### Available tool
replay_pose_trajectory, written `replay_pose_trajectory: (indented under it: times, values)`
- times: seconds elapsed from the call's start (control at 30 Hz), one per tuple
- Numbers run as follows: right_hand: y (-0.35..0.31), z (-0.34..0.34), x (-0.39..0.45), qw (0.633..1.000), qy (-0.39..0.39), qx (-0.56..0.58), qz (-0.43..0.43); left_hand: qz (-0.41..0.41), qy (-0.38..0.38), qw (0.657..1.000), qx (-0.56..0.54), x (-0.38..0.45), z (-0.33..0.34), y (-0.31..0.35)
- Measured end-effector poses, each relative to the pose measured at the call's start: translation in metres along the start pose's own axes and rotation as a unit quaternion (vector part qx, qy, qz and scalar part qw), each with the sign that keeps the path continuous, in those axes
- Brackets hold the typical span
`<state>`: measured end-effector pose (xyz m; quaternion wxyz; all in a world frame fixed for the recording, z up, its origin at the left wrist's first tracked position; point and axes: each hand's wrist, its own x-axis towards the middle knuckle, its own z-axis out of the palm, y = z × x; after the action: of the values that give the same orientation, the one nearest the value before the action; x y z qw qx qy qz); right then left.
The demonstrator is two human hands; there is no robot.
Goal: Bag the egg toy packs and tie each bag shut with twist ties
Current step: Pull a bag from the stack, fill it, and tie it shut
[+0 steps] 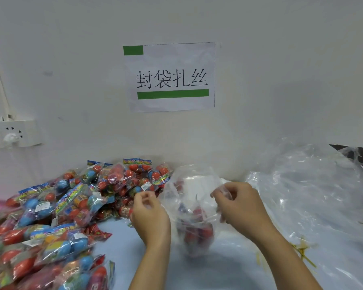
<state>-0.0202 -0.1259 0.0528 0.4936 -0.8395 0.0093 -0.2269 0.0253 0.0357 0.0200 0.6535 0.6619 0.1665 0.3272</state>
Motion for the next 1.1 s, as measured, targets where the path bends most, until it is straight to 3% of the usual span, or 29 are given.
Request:
replay_pose_trajectory:
  times: [0.13, 0.3, 0.47, 0.57, 0.7, 0.83, 1.1]
  values:
    - [0.002, 0.004, 0.000, 1.000, -0.001, -0.017, 0.021, 0.099, -0.031, 0.985, 0.139, -0.005, -0.004, 0.019]
    - [0.008, 0.003, 0.003, 0.998, 0.016, -0.014, 0.062, 0.044, -0.177, 0.972, 0.150, -0.012, -0.017, 0.034]
    - [0.009, 0.000, 0.003, 0.996, 0.042, -0.023, 0.077, 0.110, -0.133, 0.948, 0.267, -0.011, -0.029, 0.045]
    - [0.011, -0.002, 0.003, 0.993, 0.065, -0.039, 0.088, 0.095, -0.146, 0.933, 0.315, -0.009, -0.036, 0.050]
    - [0.011, -0.003, 0.002, 0.990, 0.073, -0.042, 0.110, -0.021, -0.302, 0.930, 0.207, -0.012, -0.035, 0.056]
    - [0.009, -0.002, 0.001, 0.992, 0.049, -0.037, 0.113, 0.051, -0.382, 0.906, 0.175, -0.017, -0.029, 0.045]
    - [0.010, 0.000, 0.002, 0.989, 0.000, 0.011, 0.147, 0.189, -0.238, 0.952, -0.027, -0.020, -0.024, 0.059]
